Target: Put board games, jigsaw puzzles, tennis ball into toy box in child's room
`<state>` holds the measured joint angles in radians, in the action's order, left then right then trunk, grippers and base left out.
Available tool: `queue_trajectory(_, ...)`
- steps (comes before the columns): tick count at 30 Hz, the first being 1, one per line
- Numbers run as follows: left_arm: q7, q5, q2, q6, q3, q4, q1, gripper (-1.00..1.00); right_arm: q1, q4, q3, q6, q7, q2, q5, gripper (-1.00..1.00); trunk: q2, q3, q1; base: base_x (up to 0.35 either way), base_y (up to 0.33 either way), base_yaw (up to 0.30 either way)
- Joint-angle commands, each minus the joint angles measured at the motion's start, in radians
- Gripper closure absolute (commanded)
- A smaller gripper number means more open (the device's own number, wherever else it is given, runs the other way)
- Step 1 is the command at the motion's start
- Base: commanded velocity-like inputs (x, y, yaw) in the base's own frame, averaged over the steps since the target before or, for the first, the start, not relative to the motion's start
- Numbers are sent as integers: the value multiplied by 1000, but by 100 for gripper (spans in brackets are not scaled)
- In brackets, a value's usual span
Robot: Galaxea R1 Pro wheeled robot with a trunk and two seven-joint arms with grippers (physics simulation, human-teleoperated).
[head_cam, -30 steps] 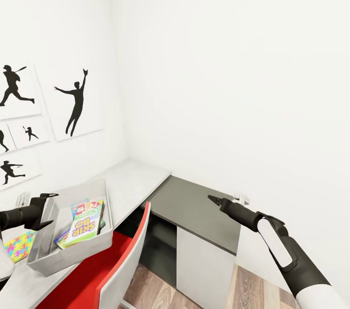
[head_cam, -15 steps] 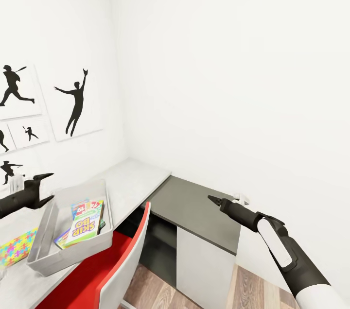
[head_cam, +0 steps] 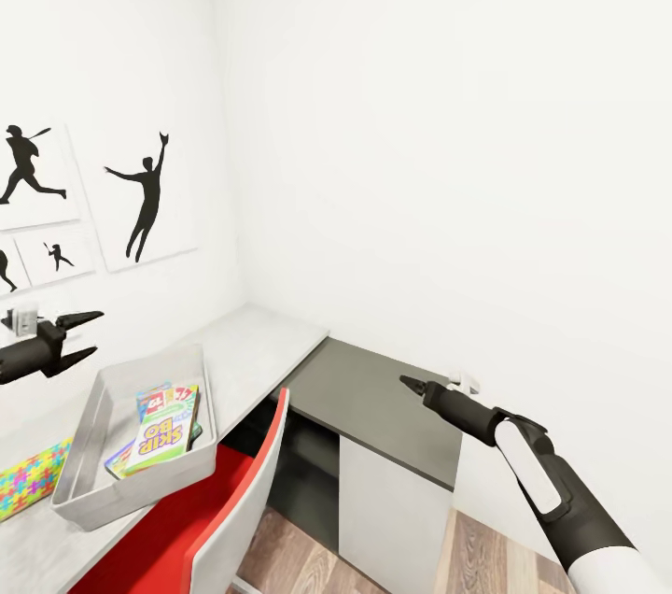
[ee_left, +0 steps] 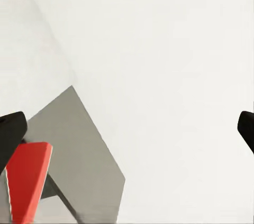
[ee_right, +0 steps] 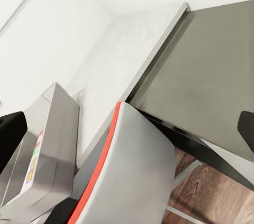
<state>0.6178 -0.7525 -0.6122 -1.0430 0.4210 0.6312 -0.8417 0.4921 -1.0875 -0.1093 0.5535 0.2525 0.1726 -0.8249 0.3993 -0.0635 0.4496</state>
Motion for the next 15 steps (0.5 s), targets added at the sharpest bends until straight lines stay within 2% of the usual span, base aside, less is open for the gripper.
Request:
queue_trajectory(1, 29, 9, -14, -4, -52, 1, -1, -100, 0, 0, 0, 3, 2, 1, -2, -100, 1, 0, 0, 0, 0, 0)
queue_trajectory(2, 51, 9, -25, -4, -97, 3, -1, -100, 0, 0, 0, 3, 3, 1, -2, -100, 1, 0, 0, 0, 0, 0)
queue_trajectory(9, 152, 10, -39, -1, -284, 61, -3, -100, 0, -2, 0, 3, 10, 5, 0, -100, 1, 0, 0, 0, 0, 0)
queue_trajectory(13, 215, 11, -38, 19, -437, 167, -3, -100, 0, -12, 0, 3, 12, 8, 0, -100, 1, 0, 0, 0, 0, 0)
queue_trajectory(14, 224, 11, -39, 36, -461, 184, -3, -100, 0, -15, 0, 3, 11, 9, 0, -100, 1, 0, 0, 0, 0, 0)
queue_trajectory(15, 229, 11, -39, 45, -471, 190, -3, -100, 0, -16, 0, 3, 11, 9, 0, -100, 1, 0, 0, 0, 0, 0)
